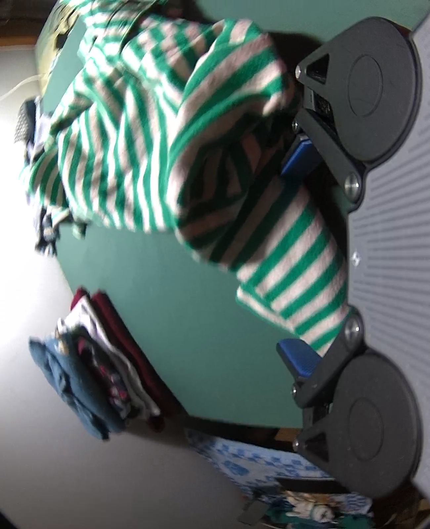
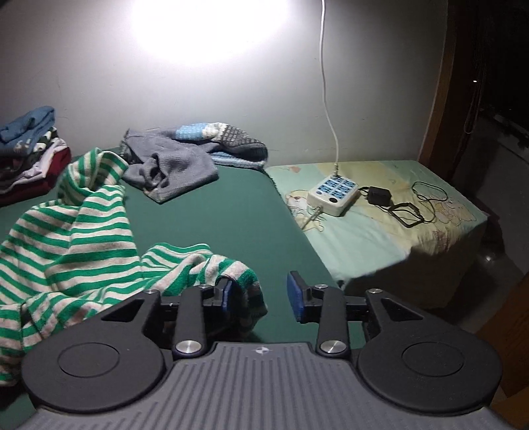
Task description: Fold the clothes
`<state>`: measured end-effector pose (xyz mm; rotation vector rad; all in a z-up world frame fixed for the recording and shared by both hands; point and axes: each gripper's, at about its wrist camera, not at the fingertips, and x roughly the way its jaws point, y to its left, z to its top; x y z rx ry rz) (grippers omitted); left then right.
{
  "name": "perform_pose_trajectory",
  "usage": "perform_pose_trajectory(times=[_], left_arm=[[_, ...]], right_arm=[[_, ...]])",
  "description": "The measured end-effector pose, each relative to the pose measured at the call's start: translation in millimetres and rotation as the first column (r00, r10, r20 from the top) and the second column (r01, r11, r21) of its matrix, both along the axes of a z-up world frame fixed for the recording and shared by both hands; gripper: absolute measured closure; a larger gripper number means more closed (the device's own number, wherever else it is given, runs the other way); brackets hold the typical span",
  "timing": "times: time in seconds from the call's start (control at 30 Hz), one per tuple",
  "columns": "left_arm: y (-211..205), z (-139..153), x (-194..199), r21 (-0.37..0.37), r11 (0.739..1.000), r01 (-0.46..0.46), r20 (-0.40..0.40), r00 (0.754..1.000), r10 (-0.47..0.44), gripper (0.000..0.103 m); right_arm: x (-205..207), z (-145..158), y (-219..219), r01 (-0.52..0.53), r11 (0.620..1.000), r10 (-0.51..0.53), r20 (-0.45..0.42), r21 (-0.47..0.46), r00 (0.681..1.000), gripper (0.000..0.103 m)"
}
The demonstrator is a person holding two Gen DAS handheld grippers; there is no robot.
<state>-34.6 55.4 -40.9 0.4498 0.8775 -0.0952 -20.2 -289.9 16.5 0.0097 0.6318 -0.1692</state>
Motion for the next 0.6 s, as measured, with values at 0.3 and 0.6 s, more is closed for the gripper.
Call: perform_pose_trajectory(times=[0.3, 0.6], left_arm=[[-40, 2, -30, -0.061, 0.98, 0.188, -0.025, 0.982, -0.19, 0.001], [-45, 3, -10, -0.204, 0.978, 0.039, 0.024, 0.999, -0.035, 0.014]], right_arm=[[-19, -11, 44, -0.426, 0.896, 0.441, -0.144, 0.127, 0.886, 0.038], [3, -55, 67, -0.394, 0.906, 0.413, -0.129, 0.154, 0.901, 0.048]])
